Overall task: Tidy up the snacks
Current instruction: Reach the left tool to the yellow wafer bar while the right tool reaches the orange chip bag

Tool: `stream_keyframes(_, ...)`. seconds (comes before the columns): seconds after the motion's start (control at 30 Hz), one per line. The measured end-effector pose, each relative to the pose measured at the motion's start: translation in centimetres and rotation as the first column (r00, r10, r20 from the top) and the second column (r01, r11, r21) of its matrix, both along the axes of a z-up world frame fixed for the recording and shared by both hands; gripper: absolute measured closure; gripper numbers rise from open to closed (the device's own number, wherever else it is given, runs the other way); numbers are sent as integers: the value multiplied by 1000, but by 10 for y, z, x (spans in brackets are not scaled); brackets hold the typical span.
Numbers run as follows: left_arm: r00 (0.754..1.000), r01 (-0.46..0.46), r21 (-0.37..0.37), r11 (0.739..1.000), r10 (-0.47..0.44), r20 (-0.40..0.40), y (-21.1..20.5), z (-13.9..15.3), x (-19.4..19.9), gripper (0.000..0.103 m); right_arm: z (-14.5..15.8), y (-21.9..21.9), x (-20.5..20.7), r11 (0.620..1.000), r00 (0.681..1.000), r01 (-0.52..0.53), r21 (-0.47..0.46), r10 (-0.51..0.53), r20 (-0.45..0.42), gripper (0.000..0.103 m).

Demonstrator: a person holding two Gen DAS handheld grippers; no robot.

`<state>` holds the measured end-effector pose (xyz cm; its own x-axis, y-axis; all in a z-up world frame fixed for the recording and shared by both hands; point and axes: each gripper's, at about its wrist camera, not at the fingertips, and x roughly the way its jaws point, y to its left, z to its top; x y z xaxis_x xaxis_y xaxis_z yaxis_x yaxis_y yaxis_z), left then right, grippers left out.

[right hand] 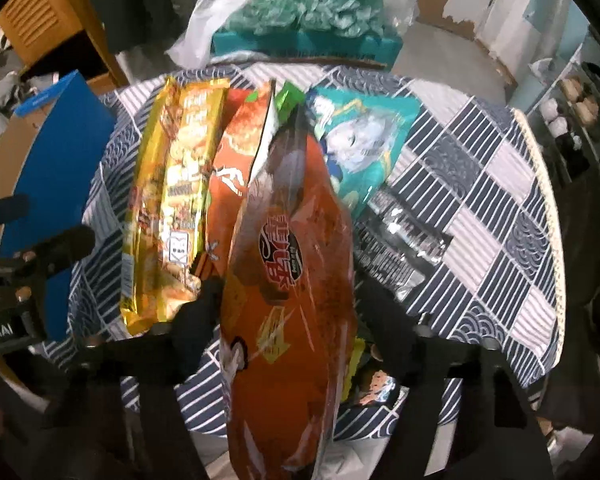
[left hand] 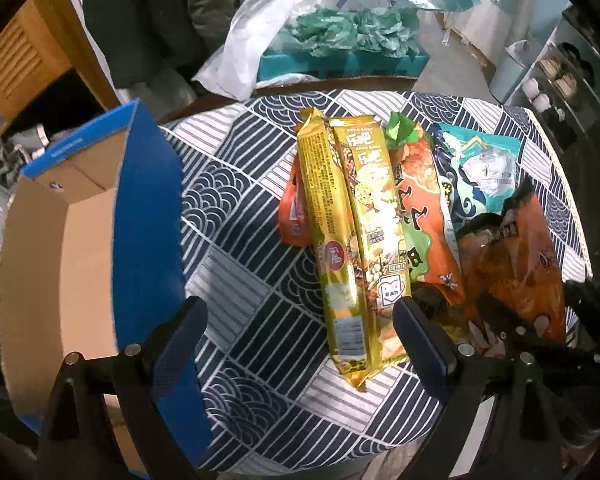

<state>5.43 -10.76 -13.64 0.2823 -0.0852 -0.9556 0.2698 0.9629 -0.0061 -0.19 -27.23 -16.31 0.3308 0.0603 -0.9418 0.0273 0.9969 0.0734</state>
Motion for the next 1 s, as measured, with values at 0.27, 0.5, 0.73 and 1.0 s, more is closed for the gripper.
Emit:
stream_keyframes(0.27,998,-42,-51,998,40,-43,-2,-20,13,8,19,-11,-3,998,997,29,61,-34,73,56)
stream_keyframes(0.5,996,-66,-64,996,62,-69,-9,-36,26,8,31,-16,13,994,990,60,87,-71,124,56)
stream_keyframes(0.73,990,-85,-88,993,74,-120,-10,-58,38,27,31,-19,26,989,987,81,122,-97,128,56)
stream_keyframes(1.0,986,-90,-240,967,52,-161,-4,-62,40,69,30,-16,34,989,988,79,126,-95,122,57)
